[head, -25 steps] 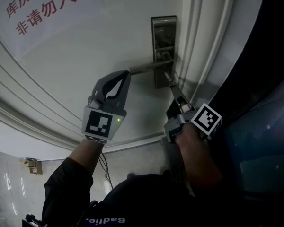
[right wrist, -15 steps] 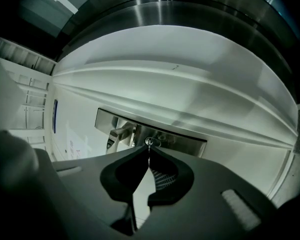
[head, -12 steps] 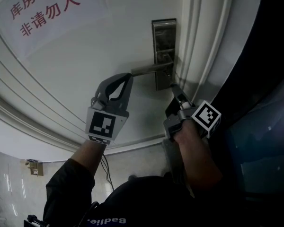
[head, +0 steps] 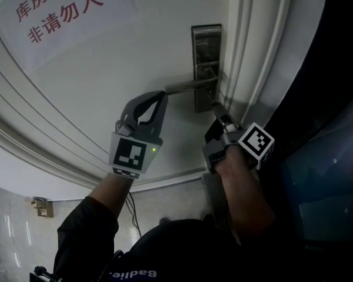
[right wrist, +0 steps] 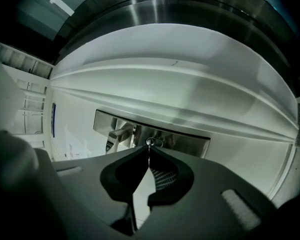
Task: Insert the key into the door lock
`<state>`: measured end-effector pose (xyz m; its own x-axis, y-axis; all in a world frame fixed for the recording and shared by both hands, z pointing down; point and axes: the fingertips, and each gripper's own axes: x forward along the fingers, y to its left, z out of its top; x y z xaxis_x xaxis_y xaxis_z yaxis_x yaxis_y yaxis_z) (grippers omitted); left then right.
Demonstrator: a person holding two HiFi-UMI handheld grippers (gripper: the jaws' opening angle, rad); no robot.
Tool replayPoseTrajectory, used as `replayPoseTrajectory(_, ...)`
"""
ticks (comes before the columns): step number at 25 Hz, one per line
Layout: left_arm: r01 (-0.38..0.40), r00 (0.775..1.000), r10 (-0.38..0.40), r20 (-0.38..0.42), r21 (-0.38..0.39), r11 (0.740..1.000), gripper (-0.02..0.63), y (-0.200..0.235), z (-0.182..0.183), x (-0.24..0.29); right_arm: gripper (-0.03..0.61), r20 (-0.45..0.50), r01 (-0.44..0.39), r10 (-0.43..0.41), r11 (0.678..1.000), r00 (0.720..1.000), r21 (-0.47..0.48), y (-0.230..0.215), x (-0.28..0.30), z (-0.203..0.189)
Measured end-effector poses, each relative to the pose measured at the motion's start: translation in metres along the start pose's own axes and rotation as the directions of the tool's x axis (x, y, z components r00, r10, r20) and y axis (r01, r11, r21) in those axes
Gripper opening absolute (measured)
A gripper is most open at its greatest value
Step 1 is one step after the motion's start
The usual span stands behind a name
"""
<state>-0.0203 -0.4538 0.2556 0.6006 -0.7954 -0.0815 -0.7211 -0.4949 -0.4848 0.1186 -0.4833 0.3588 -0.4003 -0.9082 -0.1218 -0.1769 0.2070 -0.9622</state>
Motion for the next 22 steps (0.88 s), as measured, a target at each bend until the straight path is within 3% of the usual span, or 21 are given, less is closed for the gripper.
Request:
replayPoseTrajectory(9,-0.002,1.000,0.002,0.001,-0.002,1.000,0.018,-0.001,0.000,0.000,0.011,0.030,-0.013,0.012,1.000,0.999,0.020,0.000,0.010,0.003)
replayPoseTrajectory(22,0.002,1.000,-0.002,-0.002,-0.011,1.000,0.020,0.001,-0.005,0.001,0.011,0.084,0.036,-0.038,0.999,0.996,0.030,0.000,0.011,0.002)
